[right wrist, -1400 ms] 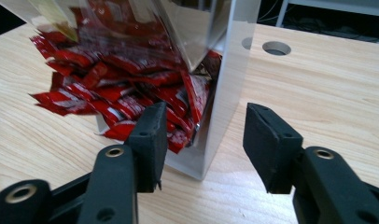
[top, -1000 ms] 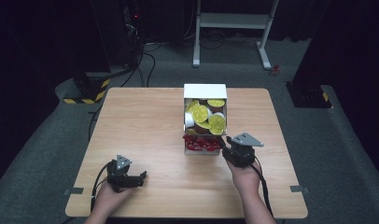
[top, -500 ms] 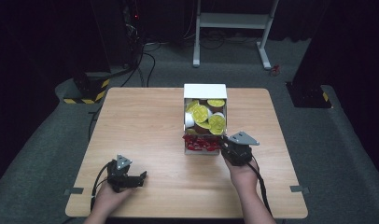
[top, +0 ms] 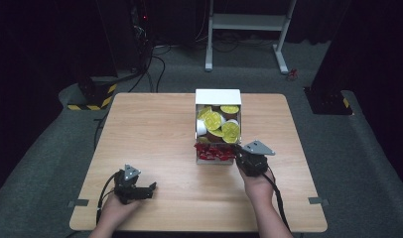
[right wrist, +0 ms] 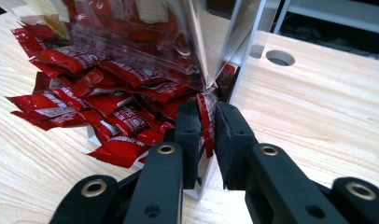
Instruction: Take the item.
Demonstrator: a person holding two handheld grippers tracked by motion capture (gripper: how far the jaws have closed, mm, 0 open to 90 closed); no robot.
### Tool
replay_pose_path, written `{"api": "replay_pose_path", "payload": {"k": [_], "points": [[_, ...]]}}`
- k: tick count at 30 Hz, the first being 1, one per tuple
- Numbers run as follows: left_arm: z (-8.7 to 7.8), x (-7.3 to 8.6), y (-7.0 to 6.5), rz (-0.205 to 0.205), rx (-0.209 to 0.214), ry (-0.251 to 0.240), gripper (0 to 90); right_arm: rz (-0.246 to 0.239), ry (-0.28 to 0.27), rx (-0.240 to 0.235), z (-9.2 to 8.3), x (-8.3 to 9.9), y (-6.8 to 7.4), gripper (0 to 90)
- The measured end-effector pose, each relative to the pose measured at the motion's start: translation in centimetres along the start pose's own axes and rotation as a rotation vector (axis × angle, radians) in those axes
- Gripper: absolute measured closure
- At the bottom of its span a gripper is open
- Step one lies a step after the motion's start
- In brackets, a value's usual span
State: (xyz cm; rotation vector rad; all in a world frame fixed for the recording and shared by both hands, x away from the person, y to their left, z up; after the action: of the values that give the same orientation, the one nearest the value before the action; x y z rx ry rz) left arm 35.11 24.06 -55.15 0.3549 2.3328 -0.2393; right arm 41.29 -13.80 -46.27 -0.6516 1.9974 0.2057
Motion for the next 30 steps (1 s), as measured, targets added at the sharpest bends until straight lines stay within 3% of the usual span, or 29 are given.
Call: {"api": "replay_pose_path", "payload": {"k": [4, 12, 20, 24, 30], "points": [[0.0, 0.0, 0.0, 0.001, -0.001, -0.002, 2.7, 0.009, 0.005, -0.014, -0.1, 0.0, -0.1, 87.6], [0.0, 0.0, 0.0, 0.002, 0.001, -0.002, 2.8, 0.003, -0.017, -0.007, -1.1, 0.6, 0.4, 87.4], [0.0, 0.0, 0.0, 0.001, 0.002, 0.000, 2.8, 0.027, 0.004, -0.016, -0.5, 0.3, 0.4, 76.2], [0.0, 0.0, 0.0, 0.002, 0.002, 0.000, 2.7, 0.016, 0.017, -0.013, -0.1, 0.0, 0.5, 75.4], [0.0, 0.0, 0.0, 0.011, 0.005, -0.001, 2.9, -0.002, 0.017, -0.004, -0.2, -0.2, 0.2, 84.1]]}}
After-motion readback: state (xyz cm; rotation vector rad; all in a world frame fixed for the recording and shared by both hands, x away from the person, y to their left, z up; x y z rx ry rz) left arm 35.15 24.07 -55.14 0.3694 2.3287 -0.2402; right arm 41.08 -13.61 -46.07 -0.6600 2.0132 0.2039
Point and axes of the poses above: each handheld gripper's, and its own axes: z roughly forward along the jaws, x roughly out of its underside, y roughly to its left, the point moved 3 cm from there along z, roughly forward along the jaws, and after that the axes turned 6 degrees about -z, right-handed, at the moved point
